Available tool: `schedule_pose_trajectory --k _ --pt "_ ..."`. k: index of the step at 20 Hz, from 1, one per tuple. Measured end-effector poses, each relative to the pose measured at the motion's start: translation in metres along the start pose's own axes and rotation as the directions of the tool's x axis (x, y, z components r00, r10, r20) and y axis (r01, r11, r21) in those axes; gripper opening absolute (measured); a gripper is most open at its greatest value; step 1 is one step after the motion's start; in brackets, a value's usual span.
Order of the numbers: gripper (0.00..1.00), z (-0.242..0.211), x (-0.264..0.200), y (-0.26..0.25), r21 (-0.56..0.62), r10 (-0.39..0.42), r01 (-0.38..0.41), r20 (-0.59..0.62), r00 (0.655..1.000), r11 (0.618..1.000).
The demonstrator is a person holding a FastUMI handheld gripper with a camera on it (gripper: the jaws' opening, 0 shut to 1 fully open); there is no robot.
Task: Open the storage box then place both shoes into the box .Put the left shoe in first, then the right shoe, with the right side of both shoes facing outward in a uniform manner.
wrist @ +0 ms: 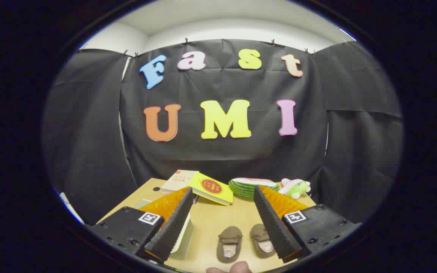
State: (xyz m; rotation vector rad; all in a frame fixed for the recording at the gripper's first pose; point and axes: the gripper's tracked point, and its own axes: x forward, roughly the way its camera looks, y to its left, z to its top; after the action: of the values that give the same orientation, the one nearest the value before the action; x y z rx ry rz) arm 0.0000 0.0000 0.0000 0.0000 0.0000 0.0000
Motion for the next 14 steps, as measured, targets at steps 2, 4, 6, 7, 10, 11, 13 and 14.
schedule_pose_trajectory --k 2,4,6,7,10,11,13,14 --pt "1.0 0.0014 0.0004 -0.0011 -0.003 0.002 -0.002 0.002 1.0 1.0" --pt "1.0 0.0022 0.0015 -0.0022 -0.003 0.003 -0.003 0.005 1.0 1.0" --pt "1.0 0.001 0.0033 -0.0027 -0.001 0.008 -0.008 0.002 1.0 1.0" --pt "1.0 -0.0001 0.0026 -0.0027 0.0 0.01 -0.01 -0.001 1.0 1.0" --pt "1.0 0.0014 0.0032 -0.0044 -0.006 0.008 -0.008 0.0 1.0 1.0" --pt "1.0 0.0022 0.0035 -0.0067 -0.007 0.0 0.0 0.005 1.0 1.0" --pt "1.0 0.0009 0.0043 -0.0063 -0.003 0.0 0.0 0.004 1.0 1.0" --pt "1.0 0.0002 0.0047 -0.0067 0.0 0.0 0.0 0.0 1.0 1.0"
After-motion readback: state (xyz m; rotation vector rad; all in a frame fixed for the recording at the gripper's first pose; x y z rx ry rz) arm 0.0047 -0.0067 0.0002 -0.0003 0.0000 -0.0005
